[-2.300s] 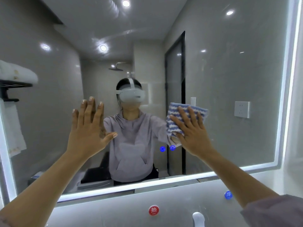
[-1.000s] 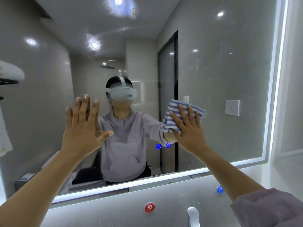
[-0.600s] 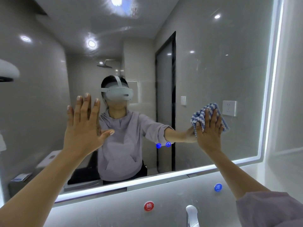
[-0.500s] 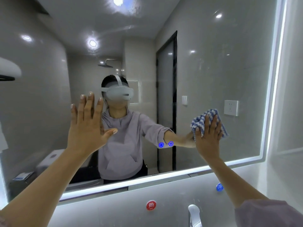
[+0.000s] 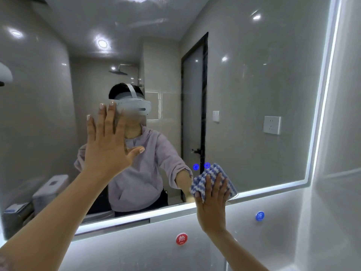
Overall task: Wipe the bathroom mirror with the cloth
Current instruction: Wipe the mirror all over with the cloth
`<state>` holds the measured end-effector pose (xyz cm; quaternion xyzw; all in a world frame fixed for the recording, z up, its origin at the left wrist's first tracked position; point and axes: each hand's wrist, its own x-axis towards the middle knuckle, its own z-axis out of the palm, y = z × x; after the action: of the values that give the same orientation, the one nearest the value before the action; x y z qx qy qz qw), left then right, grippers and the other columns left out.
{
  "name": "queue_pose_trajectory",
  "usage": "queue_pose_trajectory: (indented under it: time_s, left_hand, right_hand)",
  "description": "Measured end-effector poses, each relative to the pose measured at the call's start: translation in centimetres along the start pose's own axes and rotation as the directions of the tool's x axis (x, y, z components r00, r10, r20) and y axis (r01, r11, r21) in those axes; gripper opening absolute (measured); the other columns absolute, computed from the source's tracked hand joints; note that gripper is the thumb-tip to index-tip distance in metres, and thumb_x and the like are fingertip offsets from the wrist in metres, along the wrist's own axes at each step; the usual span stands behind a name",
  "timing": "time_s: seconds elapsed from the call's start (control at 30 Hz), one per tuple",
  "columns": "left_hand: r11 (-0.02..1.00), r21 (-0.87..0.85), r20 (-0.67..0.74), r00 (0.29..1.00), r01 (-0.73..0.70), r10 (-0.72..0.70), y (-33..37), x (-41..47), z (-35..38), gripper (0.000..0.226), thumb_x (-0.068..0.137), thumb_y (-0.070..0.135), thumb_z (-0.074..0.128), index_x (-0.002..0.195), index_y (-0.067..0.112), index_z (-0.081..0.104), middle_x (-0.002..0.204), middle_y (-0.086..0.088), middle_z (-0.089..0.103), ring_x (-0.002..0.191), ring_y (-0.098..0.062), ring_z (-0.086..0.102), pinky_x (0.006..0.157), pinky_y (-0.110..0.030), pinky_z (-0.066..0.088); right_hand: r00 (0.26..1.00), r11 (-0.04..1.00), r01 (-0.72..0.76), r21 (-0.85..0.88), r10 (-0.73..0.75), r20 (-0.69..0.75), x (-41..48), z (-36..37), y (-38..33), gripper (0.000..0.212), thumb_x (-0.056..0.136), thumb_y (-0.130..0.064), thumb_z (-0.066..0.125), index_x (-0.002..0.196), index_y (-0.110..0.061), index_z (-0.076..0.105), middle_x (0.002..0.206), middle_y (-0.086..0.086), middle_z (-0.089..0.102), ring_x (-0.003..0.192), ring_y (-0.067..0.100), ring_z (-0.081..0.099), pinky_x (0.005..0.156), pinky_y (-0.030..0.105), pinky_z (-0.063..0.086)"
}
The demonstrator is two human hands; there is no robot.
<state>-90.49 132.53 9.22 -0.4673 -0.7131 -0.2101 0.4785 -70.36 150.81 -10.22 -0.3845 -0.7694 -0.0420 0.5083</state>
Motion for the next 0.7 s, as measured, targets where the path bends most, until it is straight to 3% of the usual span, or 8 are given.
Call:
queue_pose_trajectory:
  time_s: [0.1, 0.2, 0.37, 0.5, 0.6, 0.7]
  left_hand:
    - [1.000, -0.014, -0.014, 1.000, -0.005, 0.004, -0.1, 0.0, 0.1, 0.106, 0.072, 0.068, 0.044, 0.151, 0.010, 0.004, 0.158, -0.018, -0.005, 0.146, -0.034, -0.007, 0.116, -0.049, -0.011]
    - [1.000, -0.029, -0.036, 0.999, -0.012, 0.011, -0.2, 0.0, 0.3, 0.105, 0.071, 0.068, 0.044, 0.151, 0.011, 0.006, 0.158, -0.017, -0.003, 0.146, -0.034, -0.007, 0.115, -0.048, -0.012]
    - [0.999, -0.036, -0.043, 0.999, -0.016, 0.015, -0.2, 0.1, 0.4, 0.109, 0.071, 0.063, 0.058, 0.151, 0.012, 0.004, 0.158, -0.018, -0.003, 0.146, -0.035, -0.006, 0.115, -0.052, -0.007]
    - [1.000, -0.018, -0.010, 1.000, -0.001, 0.000, 0.0, 0.0, 0.1, 0.107, 0.072, 0.068, 0.045, 0.151, 0.011, 0.002, 0.158, -0.017, -0.008, 0.145, -0.034, -0.010, 0.115, -0.051, -0.010]
    - [1.000, -0.013, 0.010, 1.000, 0.010, -0.010, 0.2, 0.1, 0.1, 0.108, 0.073, 0.065, 0.053, 0.151, 0.009, 0.002, 0.157, -0.017, -0.010, 0.145, -0.035, -0.010, 0.115, -0.053, -0.009]
    - [1.000, 0.015, 0.042, 0.999, 0.027, -0.028, 0.3, 0.1, 0.0, 0.113, 0.073, 0.062, 0.061, 0.150, 0.010, -0.003, 0.157, -0.014, -0.016, 0.145, -0.033, -0.015, 0.115, -0.054, -0.008]
  right_hand:
    - [0.999, 0.999, -0.032, 0.004, 0.032, 0.019, 0.0, -0.3, -1.0, 0.057, 0.100, -0.050, 0.008, 0.149, -0.022, 0.002, 0.154, 0.016, 0.005, 0.143, 0.034, 0.002, 0.110, 0.054, 0.008]
    - [0.993, 0.997, -0.076, 0.008, 0.075, 0.089, -0.2, -0.4, -1.0, 0.061, 0.097, -0.056, 0.004, 0.149, -0.026, -0.005, 0.159, 0.013, -0.003, 0.144, 0.032, -0.003, 0.117, 0.052, 0.002]
    - [0.981, 0.995, -0.096, 0.000, 0.095, 0.171, 1.1, -1.4, 1.7, 0.071, 0.092, -0.062, 0.008, 0.150, -0.021, 0.005, 0.155, 0.008, -0.008, 0.145, 0.032, -0.006, 0.117, 0.049, 0.001]
    - [0.948, 0.954, -0.299, 0.019, 0.295, 0.117, 4.5, -3.3, 5.5, 0.082, 0.086, -0.070, 0.002, 0.143, -0.012, -0.009, 0.156, 0.017, -0.011, 0.146, 0.035, -0.006, 0.118, 0.039, -0.006]
    - [0.926, 0.922, -0.371, 0.111, 0.358, 0.123, 5.7, -4.3, 6.9, 0.067, 0.099, -0.045, 0.035, 0.141, -0.025, -0.013, 0.158, 0.012, -0.013, 0.146, 0.032, -0.008, 0.117, 0.039, -0.006]
    - [0.936, 0.932, -0.345, 0.113, 0.332, 0.119, 5.6, -4.2, 7.2, 0.070, 0.097, -0.041, 0.041, 0.141, -0.027, -0.012, 0.158, 0.012, -0.013, 0.146, 0.033, -0.008, 0.117, 0.042, -0.005]
